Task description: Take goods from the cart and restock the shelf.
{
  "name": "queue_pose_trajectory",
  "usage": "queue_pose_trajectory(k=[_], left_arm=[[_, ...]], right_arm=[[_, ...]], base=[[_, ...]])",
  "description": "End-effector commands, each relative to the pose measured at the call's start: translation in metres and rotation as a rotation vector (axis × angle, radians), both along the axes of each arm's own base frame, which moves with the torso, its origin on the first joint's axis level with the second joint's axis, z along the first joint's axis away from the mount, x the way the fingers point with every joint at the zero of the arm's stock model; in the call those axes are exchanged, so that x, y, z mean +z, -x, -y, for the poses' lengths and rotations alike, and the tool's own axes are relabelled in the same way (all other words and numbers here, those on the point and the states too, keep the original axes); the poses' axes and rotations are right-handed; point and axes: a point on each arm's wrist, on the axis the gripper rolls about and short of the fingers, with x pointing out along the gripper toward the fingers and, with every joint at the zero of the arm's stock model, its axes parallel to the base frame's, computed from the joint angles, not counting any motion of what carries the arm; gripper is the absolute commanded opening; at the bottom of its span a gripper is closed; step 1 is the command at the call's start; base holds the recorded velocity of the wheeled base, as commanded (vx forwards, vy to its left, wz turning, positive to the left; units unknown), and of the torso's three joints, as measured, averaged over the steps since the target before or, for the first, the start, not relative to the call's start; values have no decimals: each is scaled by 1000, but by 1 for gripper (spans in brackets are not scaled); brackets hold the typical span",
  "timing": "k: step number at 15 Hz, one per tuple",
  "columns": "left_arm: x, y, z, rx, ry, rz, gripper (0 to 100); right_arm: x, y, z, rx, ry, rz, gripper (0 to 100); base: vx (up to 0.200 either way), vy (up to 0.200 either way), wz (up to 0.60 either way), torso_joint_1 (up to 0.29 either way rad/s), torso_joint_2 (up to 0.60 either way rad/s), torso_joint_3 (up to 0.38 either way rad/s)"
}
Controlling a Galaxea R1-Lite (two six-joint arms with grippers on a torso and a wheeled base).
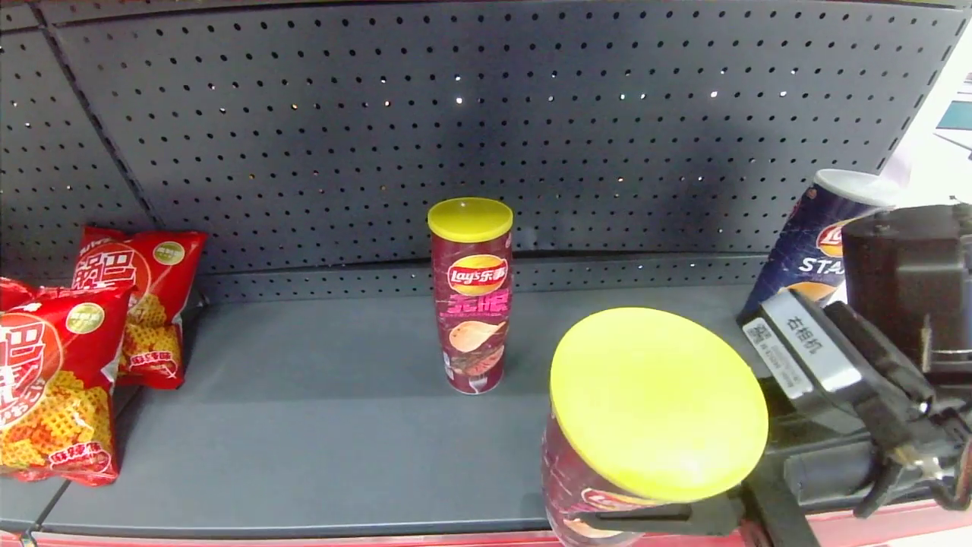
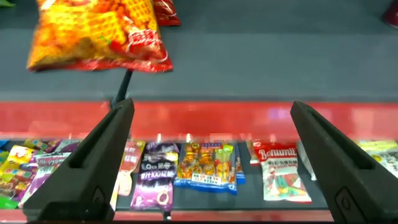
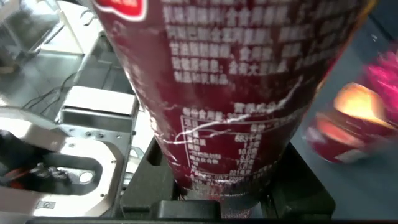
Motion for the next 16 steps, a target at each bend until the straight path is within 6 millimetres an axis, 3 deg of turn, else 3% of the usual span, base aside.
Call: queue_pose_trajectory(k=[1,7,16], left_arm=[[0,0,0,1,0,0,100],[0,0,0,0,-1,0,100],[-1,6,0,-118,-97,76,100]], right_arm=[[2,1,0,4,-5,5,0],[16,-2,-2,-5,-40,26,0],[7,-14,-5,-70,-38,-63,0]], base=[[0,0,0,0,0,0],[0,0,0,0,0,0],[0,0,0,0,0,0]])
